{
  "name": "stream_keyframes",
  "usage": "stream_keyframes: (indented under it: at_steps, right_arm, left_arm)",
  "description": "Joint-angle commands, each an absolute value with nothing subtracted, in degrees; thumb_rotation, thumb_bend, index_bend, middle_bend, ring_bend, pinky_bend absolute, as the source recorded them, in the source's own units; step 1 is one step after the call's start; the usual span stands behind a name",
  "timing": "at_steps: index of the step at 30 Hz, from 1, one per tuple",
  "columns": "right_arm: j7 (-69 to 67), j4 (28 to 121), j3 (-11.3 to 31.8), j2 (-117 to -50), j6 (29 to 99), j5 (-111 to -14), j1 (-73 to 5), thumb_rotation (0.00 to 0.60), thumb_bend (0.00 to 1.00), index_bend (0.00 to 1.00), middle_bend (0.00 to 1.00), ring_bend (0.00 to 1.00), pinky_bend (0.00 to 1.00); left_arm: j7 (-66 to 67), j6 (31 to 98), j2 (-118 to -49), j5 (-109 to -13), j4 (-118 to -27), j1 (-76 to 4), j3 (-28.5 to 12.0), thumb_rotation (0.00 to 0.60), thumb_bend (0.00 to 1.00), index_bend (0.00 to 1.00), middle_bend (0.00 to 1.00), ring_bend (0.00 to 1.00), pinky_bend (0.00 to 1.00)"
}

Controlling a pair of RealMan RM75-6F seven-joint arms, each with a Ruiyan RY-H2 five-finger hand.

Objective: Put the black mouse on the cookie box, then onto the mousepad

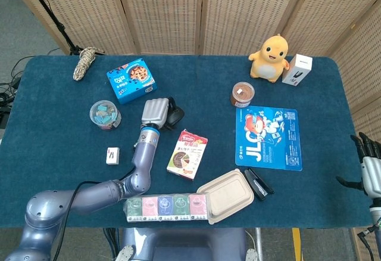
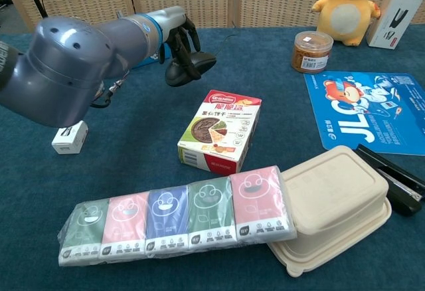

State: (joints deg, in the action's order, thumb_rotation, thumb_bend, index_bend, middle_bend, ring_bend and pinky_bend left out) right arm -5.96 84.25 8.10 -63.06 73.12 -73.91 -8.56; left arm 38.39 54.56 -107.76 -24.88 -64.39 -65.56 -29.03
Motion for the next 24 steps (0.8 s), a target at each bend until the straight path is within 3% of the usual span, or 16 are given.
stream_keyframes:
  at_steps: [1, 5, 11, 24]
  right_arm:
    - [-5.9, 84.4, 8.1, -63.0, 73.2, -74.1, -8.6, 0.6, 0.0, 0.0, 0.0, 0.0, 0.0]
    - [-5.9, 84.6, 8.1, -62.9, 73.3, -74.1, -8.6, 0.6, 0.0, 0.0, 0.0, 0.0, 0.0]
    - [-6.1, 84.6, 8.1, -62.7, 73.3, -74.0, -8.6, 0.6, 0.0, 0.0, 0.0, 0.0, 0.0]
    - [-6.4, 84.8, 7.9, -62.4, 73.2, -74.1, -8.5, 0.6, 0.0, 0.0, 0.0, 0.0, 0.0]
  left_arm:
    - [41.9, 60.1, -101.1, -24.1, -78.0, -63.1, -28.7, 0.6, 0.06, 0.57, 0.51, 0.54, 0.65]
    - [44.5, 62.8, -100.3, -23.4, -84.2, -64.7, -28.5, 0.6, 0.06, 0.57, 0.51, 0.54, 0.65]
    - [46.9, 65.1, -101.6, -21.3, -86.0, -67.2, -28.4, 0.6, 0.06, 0.57, 0.51, 0.54, 0.65]
    - [48.4, 64.9, -109.8, -14.3, -78.2, -72.9, -29.7, 0.6, 0.05, 0.56, 0.51, 0.54, 0.65]
